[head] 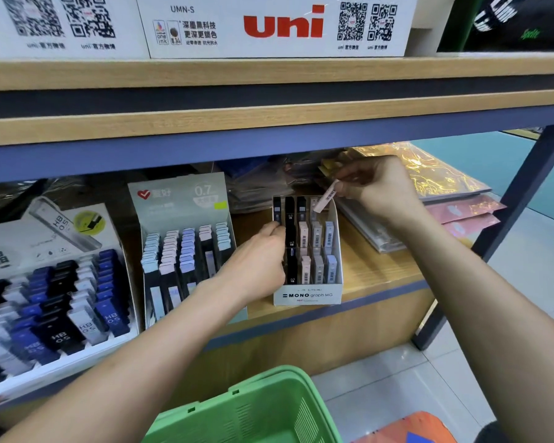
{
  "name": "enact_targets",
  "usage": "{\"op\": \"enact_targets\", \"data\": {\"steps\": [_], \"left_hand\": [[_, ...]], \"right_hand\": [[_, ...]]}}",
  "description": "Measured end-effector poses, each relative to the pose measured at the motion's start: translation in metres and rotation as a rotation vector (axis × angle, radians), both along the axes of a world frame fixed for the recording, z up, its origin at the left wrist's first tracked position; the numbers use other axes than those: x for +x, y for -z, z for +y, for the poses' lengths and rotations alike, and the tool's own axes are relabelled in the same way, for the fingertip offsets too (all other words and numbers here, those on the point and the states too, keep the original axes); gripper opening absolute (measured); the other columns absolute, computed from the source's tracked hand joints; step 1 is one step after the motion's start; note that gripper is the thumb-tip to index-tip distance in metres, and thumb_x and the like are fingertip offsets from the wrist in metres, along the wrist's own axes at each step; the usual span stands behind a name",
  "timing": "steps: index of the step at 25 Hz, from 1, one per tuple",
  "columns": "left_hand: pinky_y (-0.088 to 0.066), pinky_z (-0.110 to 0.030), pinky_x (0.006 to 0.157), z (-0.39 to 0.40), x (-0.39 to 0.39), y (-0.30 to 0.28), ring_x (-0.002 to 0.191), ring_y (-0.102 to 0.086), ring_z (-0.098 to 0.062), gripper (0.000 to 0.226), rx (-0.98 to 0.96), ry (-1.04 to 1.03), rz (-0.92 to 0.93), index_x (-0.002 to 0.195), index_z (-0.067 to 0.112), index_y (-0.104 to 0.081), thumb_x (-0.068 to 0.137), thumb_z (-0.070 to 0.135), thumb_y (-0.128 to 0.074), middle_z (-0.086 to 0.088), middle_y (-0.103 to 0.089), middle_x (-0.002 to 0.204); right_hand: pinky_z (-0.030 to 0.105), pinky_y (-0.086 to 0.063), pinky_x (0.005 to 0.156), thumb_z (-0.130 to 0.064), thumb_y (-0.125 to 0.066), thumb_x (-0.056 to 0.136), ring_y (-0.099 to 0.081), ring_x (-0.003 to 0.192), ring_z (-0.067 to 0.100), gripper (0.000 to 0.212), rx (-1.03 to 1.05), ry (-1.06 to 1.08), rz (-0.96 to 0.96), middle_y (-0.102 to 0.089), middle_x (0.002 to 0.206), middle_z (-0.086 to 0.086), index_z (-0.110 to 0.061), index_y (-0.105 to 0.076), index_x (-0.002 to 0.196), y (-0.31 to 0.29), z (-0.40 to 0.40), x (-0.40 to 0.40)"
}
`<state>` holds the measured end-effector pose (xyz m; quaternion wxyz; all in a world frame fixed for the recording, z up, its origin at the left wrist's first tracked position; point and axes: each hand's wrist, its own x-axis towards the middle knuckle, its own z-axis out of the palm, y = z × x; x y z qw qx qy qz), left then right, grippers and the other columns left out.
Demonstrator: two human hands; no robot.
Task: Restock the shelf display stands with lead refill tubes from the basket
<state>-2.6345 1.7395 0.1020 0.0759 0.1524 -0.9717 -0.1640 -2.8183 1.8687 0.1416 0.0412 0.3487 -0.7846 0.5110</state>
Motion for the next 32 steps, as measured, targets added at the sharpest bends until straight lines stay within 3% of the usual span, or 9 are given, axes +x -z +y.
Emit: {"op": "enact_targets", "data": {"steps": [3,7,12,17,21,26,32], "left_hand": [[-0.03,-0.032,0.119,0.0,0.001,0.0,0.148,-0.029,-0.025,0.073,0.022,-0.013,0.004,0.158,0.011,-0.02,0.091,-0.004,-0.046,-0.005,-0.009,0.167],[-0.027,-0.031,0.119,0.002,0.001,-0.001,0.15,-0.025,-0.023,0.074,0.004,-0.014,-0.004,0.158,0.012,-0.019,0.091,-0.005,-0.046,-0.005,-0.013,0.167],[-0.038,-0.031,0.11,0.003,-0.001,-0.005,0.142,-0.039,-0.025,0.07,0.005,-0.012,-0.007,0.156,0.011,-0.024,0.092,-0.004,-0.049,-0.009,-0.028,0.161],[-0.037,-0.03,0.111,0.0,0.0,-0.005,0.143,-0.038,-0.026,0.072,0.007,-0.004,-0.016,0.156,0.01,-0.023,0.091,-0.006,-0.049,-0.01,-0.026,0.162],[-0.037,-0.032,0.111,-0.001,0.0,-0.005,0.143,-0.037,-0.026,0.072,0.015,0.003,-0.016,0.156,0.01,-0.023,0.091,-0.006,-0.049,-0.009,-0.025,0.162],[-0.038,-0.032,0.11,-0.001,0.0,-0.005,0.141,-0.04,-0.025,0.07,0.028,0.008,-0.005,0.155,0.011,-0.025,0.092,-0.003,-0.051,-0.008,-0.028,0.16],[-0.036,-0.03,0.111,-0.001,0.0,-0.007,0.142,-0.038,-0.025,0.068,0.038,0.02,-0.008,0.156,0.01,-0.024,0.093,0.0,-0.051,-0.008,-0.026,0.161]], "right_hand": [[0.043,-0.058,0.091,-0.012,-0.082,0.082,-0.07,0.094,0.013,0.016,0.023,0.019,0.041,-0.075,0.097,-0.006,-0.018,-0.078,0.096,0.0,0.002,0.001],[0.03,-0.056,0.09,-0.01,-0.079,0.086,-0.068,0.094,0.009,0.018,-0.002,0.077,0.115,-0.074,0.1,-0.007,-0.016,-0.078,0.103,-0.002,-0.001,0.005],[-0.003,-0.037,0.071,-0.008,-0.075,0.088,-0.059,0.081,-0.002,0.016,0.096,0.06,0.271,-0.068,0.092,-0.009,-0.013,-0.078,0.104,0.005,-0.016,0.013],[0.018,-0.045,0.082,-0.005,-0.072,0.09,-0.063,0.091,0.009,0.017,0.141,0.044,0.375,-0.074,0.106,0.004,-0.01,-0.077,0.106,0.011,-0.032,0.013],[0.012,-0.043,0.077,-0.007,-0.073,0.089,-0.061,0.089,0.008,0.016,0.096,0.058,0.3,-0.071,0.096,-0.004,-0.012,-0.078,0.104,0.003,-0.028,0.009],[0.02,-0.04,0.084,-0.006,-0.071,0.09,-0.062,0.094,0.014,0.015,0.163,0.098,0.384,-0.075,0.107,0.005,-0.009,-0.079,0.103,0.004,-0.025,0.0],[0.028,-0.052,0.093,-0.003,-0.069,0.091,-0.068,0.103,0.021,0.022,0.31,0.083,0.338,-0.074,0.112,0.008,-0.011,-0.076,0.11,0.024,-0.04,-0.004]]}}
